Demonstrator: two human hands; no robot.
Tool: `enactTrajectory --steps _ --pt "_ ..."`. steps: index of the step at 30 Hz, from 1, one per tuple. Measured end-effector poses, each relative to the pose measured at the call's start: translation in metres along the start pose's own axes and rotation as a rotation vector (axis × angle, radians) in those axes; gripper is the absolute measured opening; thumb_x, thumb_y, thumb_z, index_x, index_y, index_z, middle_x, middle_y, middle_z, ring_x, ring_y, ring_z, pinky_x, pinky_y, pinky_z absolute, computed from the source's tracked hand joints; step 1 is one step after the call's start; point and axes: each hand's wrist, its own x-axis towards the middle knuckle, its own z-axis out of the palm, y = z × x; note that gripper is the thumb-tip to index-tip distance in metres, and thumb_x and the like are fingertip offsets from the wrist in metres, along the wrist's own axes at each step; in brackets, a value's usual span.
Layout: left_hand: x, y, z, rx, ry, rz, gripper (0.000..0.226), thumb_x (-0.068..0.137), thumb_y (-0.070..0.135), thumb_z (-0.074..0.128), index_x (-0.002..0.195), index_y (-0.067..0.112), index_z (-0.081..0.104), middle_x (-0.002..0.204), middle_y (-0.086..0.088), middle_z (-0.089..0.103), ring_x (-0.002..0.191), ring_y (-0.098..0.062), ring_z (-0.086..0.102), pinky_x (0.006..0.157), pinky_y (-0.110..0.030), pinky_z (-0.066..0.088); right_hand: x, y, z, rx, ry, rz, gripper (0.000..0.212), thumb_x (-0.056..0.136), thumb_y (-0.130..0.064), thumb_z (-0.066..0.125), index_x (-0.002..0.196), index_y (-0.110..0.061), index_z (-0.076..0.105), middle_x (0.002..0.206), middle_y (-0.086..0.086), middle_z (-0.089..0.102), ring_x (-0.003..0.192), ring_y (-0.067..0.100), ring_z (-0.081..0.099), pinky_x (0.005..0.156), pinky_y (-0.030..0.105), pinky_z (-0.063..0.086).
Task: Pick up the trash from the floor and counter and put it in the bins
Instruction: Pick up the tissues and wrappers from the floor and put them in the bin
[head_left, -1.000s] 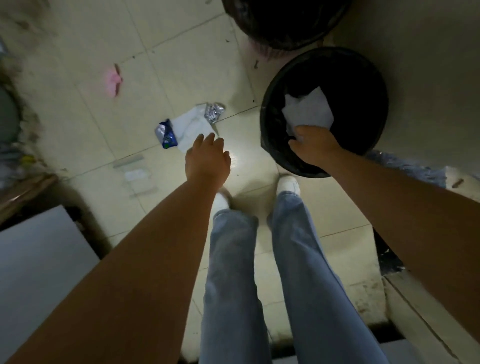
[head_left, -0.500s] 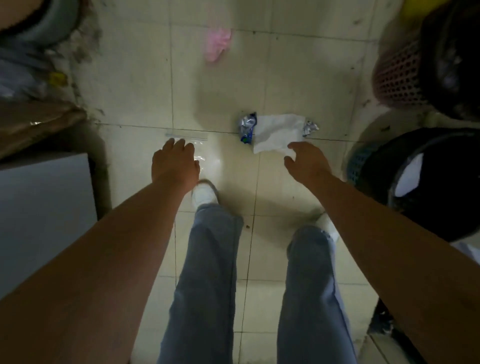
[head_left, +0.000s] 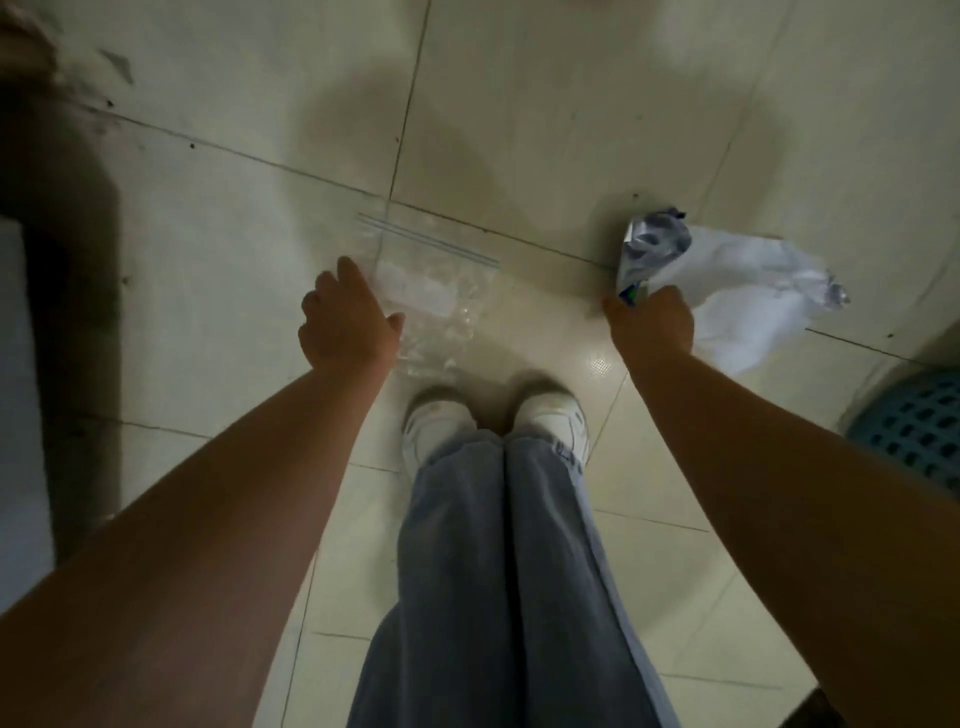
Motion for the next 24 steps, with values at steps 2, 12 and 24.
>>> enactTrajectory --steps 2,12,24 --pt "0.015 -0.002 0.021 0.001 0.013 -0.007 0.078 0.089 0.033 0.062 0.147 0.004 0.018 0.143 -0.024 0.038 0.128 -0.038 0.043 0.099 -0.046 0.046 0.014 0.004 0.015 -0.021 0.034 -0.067 0.032 0.091 -0.018 0.051 0.115 0.003 0.054 0.096 0.012 0.057 0.089 0.024 0.055 0.074 0.026 0.04" --pt "0.008 -0.002 0.04 0.042 0.149 0.218 0.029 0.097 0.008 0.043 0.122 0.001 0.056 0.118 -0.022 0.06 0.108 -0.035 0.059 0.085 -0.039 0.05 0.022 -0.01 0.011 -0.277 0.028 -0.31 0.035 0.097 -0.023 0.041 0.098 0.002 0.065 0.089 0.017 0.064 0.086 0.027 0.061 0.079 0.029 0.046" --pt "-0.174 0.093 -0.145 0.349 0.16 0.583 0.034 0.098 0.018 0.041 0.114 -0.001 0.063 0.124 -0.019 0.056 0.12 -0.036 0.046 0.095 -0.041 0.044 -0.135 0.014 -0.16 0.032 0.033 -0.284 0.026 0.091 -0.017 0.048 0.068 -0.009 0.058 0.102 0.019 0.064 0.081 0.026 0.056 0.061 0.022 0.036"
